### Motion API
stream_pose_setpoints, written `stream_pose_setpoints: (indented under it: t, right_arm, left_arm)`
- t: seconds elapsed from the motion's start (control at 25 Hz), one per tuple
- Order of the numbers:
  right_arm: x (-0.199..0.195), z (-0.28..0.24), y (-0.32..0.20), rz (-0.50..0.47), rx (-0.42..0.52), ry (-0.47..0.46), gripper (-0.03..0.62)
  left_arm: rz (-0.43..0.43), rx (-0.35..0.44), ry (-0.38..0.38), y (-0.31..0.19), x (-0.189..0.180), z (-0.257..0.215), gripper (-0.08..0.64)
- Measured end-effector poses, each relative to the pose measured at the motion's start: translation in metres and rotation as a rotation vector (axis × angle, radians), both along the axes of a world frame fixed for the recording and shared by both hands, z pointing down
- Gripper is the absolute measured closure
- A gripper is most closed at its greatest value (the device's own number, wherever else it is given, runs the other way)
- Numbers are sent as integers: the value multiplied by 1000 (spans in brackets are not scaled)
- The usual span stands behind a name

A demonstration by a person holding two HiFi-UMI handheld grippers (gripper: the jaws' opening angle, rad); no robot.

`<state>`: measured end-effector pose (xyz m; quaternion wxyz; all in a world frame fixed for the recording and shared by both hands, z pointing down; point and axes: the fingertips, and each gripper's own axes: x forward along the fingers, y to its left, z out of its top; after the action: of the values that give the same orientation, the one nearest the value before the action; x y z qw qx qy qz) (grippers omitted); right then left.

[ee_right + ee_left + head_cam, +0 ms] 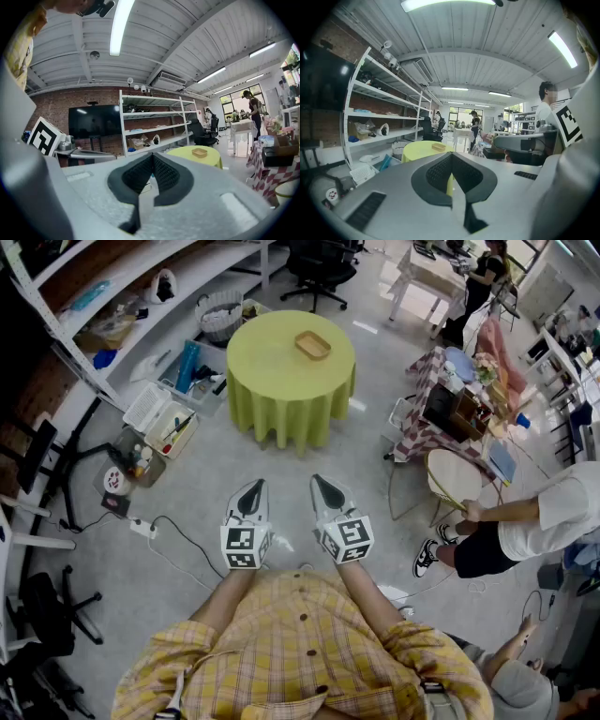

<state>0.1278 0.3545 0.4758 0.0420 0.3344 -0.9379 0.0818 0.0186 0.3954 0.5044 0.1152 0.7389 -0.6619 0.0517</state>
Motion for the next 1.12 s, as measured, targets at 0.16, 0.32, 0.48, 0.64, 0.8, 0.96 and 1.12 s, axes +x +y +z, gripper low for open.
stream_pose_setpoints:
  t: [0.16, 0.32, 0.48, 0.64, 0.8, 0.96, 1.12]
  right_arm:
    - [-3, 2, 2, -6, 1, 0, 595]
    - [0, 4, 2, -8, -1, -4, 595]
    - [6, 7, -1, -10, -7, 13, 595]
    - [15, 13, -4, -8, -21, 21, 595]
    - [25, 15, -6, -38, -27, 4, 595]
    - [34, 18, -6, -71, -22, -10, 595]
    - [48, 24, -1, -95, -27, -5, 595]
  left_arm:
    - [6, 5, -16, 2, 1, -2, 557]
    - [-3, 3, -9, 3, 3, 1, 558]
    - [5, -1, -18, 1, 12, 0, 558]
    - [-2, -15, -21, 0, 21, 4, 558]
    - [-28, -19, -5, -1, 31, 6, 558]
    - [-46, -20, -11, 0, 46, 12, 558]
    - [-66, -17, -21, 5, 64, 14, 558]
